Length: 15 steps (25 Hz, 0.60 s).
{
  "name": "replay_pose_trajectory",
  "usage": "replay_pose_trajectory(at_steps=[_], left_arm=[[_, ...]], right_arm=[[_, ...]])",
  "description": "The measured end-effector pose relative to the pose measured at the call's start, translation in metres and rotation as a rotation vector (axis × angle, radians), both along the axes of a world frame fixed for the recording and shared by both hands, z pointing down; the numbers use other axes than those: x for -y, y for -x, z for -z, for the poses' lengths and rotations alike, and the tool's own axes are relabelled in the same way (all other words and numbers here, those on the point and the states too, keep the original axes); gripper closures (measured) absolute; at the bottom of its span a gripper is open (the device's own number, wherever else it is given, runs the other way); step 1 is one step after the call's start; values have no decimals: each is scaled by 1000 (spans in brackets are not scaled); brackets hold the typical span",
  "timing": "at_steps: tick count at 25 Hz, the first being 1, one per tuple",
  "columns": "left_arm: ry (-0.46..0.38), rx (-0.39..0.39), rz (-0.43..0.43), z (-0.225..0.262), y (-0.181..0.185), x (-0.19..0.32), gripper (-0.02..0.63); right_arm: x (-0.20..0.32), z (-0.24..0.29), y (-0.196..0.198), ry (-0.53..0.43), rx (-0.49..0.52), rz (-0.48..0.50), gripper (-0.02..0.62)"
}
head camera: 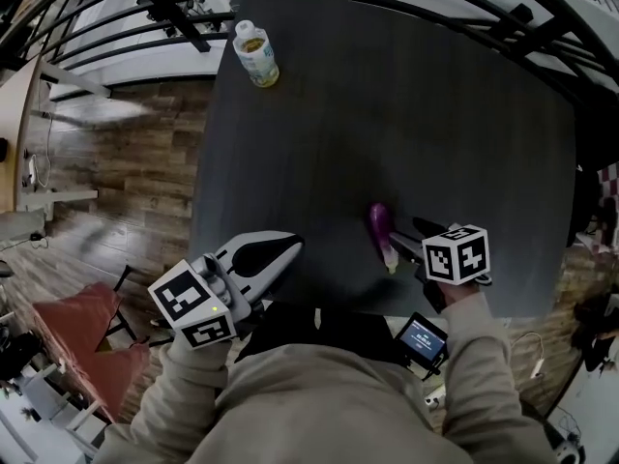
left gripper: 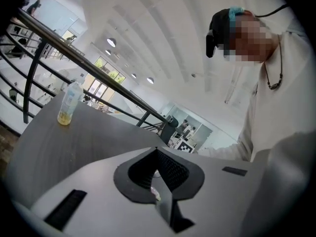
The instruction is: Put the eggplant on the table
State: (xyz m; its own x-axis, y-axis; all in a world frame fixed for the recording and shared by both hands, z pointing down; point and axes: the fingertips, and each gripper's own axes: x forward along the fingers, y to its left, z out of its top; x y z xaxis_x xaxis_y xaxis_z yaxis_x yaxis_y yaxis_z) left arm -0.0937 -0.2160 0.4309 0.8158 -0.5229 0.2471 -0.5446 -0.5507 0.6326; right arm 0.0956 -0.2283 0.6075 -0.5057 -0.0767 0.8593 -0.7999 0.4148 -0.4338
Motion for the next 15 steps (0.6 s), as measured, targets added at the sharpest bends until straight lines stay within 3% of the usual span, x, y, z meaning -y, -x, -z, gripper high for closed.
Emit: replay_pose_trajectory(at_steps=[10,12,15], left_arm=[[-146,37,-101,84,-29,0,600],[-178,32,-119,109,-38,-3,600],[-214,13,-121,142,-48,-12,600]], right_arm=[[8,125,3,-205,185,-51,335],[3,154,1,-243,233,-41,377],[-11,202,3,-298,338,-39,516]])
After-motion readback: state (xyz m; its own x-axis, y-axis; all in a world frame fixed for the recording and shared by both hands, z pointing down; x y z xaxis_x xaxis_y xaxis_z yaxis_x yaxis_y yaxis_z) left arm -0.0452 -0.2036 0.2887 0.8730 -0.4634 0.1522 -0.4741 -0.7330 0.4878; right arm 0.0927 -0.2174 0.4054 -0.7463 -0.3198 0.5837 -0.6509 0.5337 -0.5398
